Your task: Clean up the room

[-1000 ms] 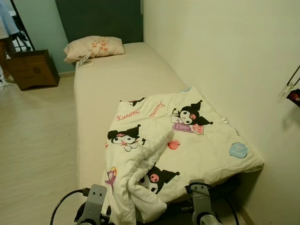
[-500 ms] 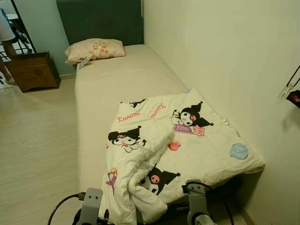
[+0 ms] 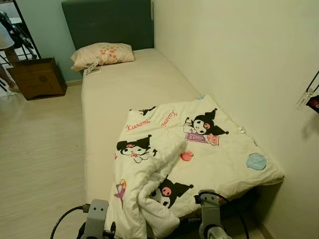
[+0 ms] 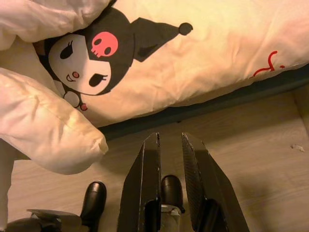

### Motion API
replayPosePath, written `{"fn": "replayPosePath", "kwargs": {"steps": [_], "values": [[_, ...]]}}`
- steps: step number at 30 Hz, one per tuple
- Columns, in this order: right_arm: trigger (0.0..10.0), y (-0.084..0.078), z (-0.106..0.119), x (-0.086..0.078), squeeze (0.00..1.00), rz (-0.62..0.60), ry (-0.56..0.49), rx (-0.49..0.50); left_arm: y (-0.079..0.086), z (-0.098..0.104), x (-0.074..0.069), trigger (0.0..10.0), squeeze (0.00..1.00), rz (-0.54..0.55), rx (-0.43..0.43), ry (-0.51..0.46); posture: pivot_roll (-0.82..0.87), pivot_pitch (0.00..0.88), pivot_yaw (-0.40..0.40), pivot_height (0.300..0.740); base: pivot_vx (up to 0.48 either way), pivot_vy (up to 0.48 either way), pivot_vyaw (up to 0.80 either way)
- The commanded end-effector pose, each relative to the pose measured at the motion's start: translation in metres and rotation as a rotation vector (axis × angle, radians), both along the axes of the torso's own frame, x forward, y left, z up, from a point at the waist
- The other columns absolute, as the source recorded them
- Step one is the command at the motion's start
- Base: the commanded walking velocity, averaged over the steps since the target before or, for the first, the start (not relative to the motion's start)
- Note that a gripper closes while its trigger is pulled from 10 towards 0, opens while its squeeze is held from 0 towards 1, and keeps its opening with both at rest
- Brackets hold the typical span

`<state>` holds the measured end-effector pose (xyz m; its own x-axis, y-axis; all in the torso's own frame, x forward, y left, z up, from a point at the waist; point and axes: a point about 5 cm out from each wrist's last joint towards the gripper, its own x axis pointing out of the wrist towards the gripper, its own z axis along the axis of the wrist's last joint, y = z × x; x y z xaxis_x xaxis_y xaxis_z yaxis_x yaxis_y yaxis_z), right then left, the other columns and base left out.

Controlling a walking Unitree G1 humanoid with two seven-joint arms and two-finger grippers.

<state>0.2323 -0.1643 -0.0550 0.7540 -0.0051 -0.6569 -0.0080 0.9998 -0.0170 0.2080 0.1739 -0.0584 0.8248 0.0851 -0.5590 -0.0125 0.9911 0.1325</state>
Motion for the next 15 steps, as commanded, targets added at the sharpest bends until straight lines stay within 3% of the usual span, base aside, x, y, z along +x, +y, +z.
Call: {"fn": "replayPosePath", "kwargs": {"steps": [1,7,15], "values": [[10.0,0.002,-0.003,-0.004,0.00,0.000,0.027,0.007,0.002,-0.003,-0.003,10.0,0.00,0.007,-0.005,0.025,-0.04,0.074,0.022,0.740,0.000,0.000,0.00],[10.0,-0.007,-0.004,-0.005,0.00,-0.012,0.034,-0.001,-0.002,-0.004,-0.004,10.0,0.00,-0.001,-0.026,0.029,-0.02,0.069,-0.001,0.740,0.000,0.000,0.00],[10.0,-0.001,-0.006,-0.007,0.00,0.024,0.046,-0.002,-0.008,-0.005,-0.007,10.0,0.00,-0.044,-0.030,0.023,-0.01,0.067,-0.004,0.740,0.000,0.000,0.00]]}}
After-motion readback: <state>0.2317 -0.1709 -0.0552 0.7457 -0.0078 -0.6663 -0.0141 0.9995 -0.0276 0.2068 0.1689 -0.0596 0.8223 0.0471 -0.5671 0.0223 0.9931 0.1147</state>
